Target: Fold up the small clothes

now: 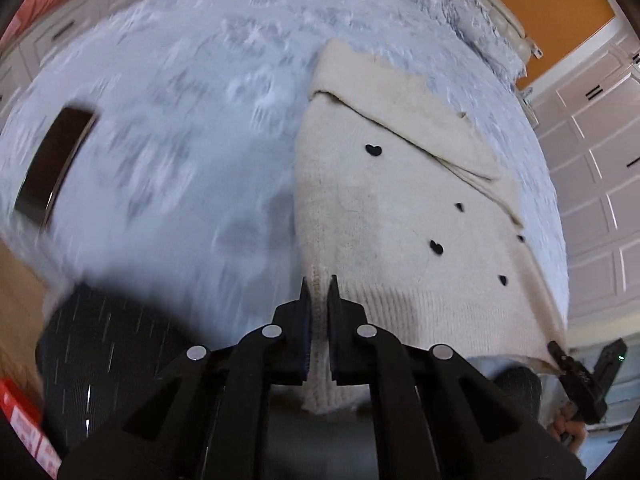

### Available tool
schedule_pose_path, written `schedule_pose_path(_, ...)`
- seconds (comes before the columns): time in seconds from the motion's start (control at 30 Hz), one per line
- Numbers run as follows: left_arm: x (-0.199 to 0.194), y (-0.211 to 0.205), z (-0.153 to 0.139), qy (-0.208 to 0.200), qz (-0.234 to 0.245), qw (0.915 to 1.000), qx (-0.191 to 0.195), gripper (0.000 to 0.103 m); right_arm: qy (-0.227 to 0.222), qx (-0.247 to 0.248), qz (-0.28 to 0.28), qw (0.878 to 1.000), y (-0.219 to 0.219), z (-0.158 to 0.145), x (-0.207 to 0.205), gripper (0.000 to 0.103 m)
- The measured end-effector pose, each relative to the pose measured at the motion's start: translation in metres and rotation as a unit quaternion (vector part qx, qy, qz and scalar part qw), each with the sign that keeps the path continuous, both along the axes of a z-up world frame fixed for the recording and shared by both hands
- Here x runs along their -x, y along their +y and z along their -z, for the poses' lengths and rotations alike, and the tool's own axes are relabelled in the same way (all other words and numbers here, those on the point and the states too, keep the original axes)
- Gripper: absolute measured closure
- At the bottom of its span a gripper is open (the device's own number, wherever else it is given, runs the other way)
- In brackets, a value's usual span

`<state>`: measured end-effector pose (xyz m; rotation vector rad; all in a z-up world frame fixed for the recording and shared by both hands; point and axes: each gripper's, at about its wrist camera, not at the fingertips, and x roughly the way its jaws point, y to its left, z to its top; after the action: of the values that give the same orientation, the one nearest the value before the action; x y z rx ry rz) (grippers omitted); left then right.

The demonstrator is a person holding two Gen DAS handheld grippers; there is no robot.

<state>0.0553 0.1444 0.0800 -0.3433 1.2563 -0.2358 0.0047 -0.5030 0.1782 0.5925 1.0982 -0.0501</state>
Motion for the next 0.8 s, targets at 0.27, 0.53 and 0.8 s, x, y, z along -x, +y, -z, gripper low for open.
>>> schedule_pose_path(0.27,0.074,0.028,-0.032,0.062,-0.024,0.9973,0.032,0.097,0.025,-0.040,-0.066,0.997,0.005,-0.052,0.083,0.095)
schedule_pose_path(0.53,-0.141,-0.036,-0.042,-0.115,-0.004,0.9934,-0.002,0.095,-0.140,-0.052,0.021,0.989,-0.066,-0.031,-0.121,0.093)
schedule_pose_path(0.8,-0.203,-0.051,0.046,-0.086,-0.039,0.9954,-0.015,0.059,-0.091,-0.040,0.079,0.992,-0.073,0.047,-0.180,0.073)
